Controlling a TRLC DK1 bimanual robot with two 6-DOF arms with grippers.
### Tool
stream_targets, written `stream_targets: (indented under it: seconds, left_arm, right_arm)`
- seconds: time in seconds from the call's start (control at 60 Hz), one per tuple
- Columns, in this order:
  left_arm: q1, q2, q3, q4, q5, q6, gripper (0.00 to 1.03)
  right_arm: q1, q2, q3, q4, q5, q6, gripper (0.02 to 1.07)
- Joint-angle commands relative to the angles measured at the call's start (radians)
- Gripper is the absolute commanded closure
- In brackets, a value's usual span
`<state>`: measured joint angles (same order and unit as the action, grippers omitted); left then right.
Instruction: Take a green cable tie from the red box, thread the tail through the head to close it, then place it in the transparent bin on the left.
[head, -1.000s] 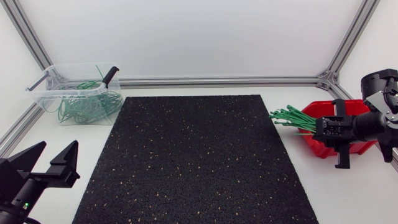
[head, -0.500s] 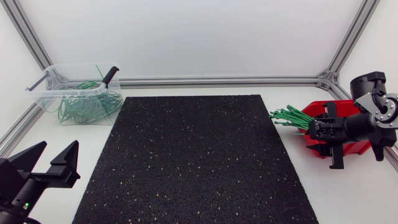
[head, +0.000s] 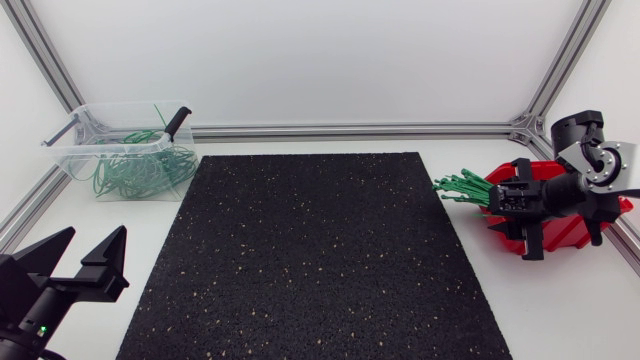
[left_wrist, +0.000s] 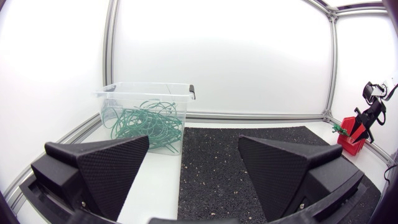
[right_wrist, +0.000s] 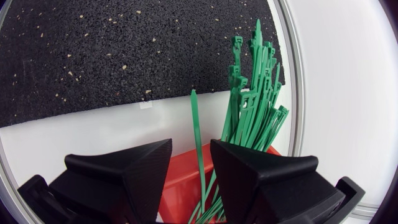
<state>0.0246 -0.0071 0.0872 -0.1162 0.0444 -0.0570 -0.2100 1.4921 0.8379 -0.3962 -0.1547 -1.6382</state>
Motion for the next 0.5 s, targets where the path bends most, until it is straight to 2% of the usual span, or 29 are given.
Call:
stream_targets:
  seconds: [0.0, 0.267, 0.483]
  left_arm:
    - [-0.006, -0.005, -0.032, -0.066, 0.009, -0.018, 0.03]
    - [-0.006, -0.005, -0.032, -0.066, 0.009, -0.018, 0.03]
    - [-0.006, -0.005, -0.032, -0.066, 0.009, -0.018, 0.03]
  right_arm:
    - [0.006, 0.025, 0.013, 0.016, 0.004, 0.006, 0.66]
    - [0.001, 0.030, 0.017, 0.022, 0.004, 0.001, 0.99]
    - [-0.002, 0.011, 0.020, 0.022, 0.006, 0.001, 1.01]
